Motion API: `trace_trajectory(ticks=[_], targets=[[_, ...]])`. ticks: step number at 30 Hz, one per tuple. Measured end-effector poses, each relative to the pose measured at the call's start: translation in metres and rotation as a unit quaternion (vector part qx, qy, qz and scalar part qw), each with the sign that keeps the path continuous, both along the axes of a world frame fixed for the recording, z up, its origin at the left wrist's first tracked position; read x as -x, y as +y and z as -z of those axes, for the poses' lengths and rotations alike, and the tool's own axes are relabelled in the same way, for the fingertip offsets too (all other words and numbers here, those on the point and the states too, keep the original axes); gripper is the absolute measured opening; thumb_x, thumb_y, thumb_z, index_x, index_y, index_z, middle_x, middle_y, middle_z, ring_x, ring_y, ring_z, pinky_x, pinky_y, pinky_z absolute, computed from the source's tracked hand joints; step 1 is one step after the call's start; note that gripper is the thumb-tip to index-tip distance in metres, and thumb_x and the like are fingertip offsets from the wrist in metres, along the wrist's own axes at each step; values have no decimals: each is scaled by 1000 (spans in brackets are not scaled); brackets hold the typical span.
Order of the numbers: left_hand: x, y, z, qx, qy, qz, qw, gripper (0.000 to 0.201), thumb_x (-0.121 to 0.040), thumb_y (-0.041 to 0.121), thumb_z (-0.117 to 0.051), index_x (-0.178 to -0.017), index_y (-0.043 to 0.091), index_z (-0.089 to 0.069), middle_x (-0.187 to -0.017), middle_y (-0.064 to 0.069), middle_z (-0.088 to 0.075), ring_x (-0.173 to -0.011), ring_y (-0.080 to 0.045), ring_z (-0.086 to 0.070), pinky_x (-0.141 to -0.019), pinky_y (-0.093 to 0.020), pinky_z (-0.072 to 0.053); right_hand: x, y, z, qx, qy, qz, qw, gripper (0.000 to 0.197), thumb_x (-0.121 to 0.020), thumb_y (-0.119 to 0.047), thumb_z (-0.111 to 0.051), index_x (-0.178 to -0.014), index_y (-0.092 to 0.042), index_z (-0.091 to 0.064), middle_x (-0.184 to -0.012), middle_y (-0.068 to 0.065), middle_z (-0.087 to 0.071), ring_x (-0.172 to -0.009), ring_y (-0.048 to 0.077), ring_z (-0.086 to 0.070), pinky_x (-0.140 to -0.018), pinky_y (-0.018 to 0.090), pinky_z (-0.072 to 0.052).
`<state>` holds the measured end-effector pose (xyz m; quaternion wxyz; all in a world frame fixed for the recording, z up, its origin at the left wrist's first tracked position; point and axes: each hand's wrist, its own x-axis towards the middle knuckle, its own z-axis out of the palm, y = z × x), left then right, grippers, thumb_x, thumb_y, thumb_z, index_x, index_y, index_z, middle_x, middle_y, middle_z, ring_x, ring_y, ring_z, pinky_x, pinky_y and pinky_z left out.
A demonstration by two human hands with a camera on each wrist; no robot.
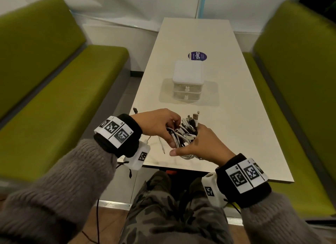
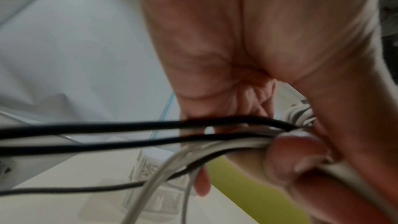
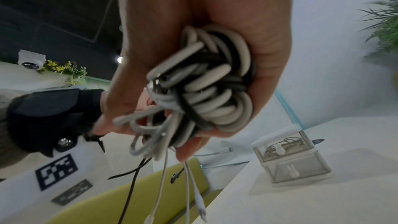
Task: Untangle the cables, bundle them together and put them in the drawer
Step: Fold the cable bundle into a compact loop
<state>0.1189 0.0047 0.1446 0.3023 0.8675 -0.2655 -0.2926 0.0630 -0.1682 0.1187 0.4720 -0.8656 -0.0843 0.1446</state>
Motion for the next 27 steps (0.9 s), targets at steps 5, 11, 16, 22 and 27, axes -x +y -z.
trace_trajectory(ticks=[5,11,16,22,27], targets=[[0,-3,1,26,-7,-47,998,36,-66,11,-83,-88,9,-54,-81,-8,-73,-74,-24,-67,-71,-36,-54,-4,2,11,-13,-9,40,999,34,-64,-18,-82,-89,-24,-60,-71,-11,-65,-65,3,-60,-58,24,-47],[3,-6,2,88,36,-92,991,46,-68,2,-79,-100,12,-46,-73,-5,-72,-70,-20,-68,-66,-25,-52,-6,6,26,-66,18,82,994,25,-65,-14,-78,-83,-19,-61,-63,-9,-62,-51,4,-55,-52,24,-42],[5,-5,2,84,46,-82,992,49,-67,8,-81,-100,14,-45,-77,-5,-73,-73,-19,-69,-69,-26,-50,-2,8,29,-110,52,70,990,36,-62,-21,-85,-91,-14,-66,-81,8,-70,-72,21,-67,-63,38,-54],[3,-5,-4,116,37,-98,988,46,-69,5,-79,-102,11,-48,-76,-8,-73,-69,-20,-68,-66,-22,-50,-5,11,24,-125,29,103,986,17,-70,-8,-71,-84,-15,-65,-69,4,-65,-61,22,-62,-55,36,-52],[-1,-1,-13,132,49,-58,988,44,-73,12,-77,-106,13,-48,-79,-12,-72,-71,-18,-67,-68,-22,-51,-2,9,14,-181,30,84,979,16,-75,-3,-70,-89,-8,-68,-77,13,-67,-71,21,-64,-69,41,-55]])
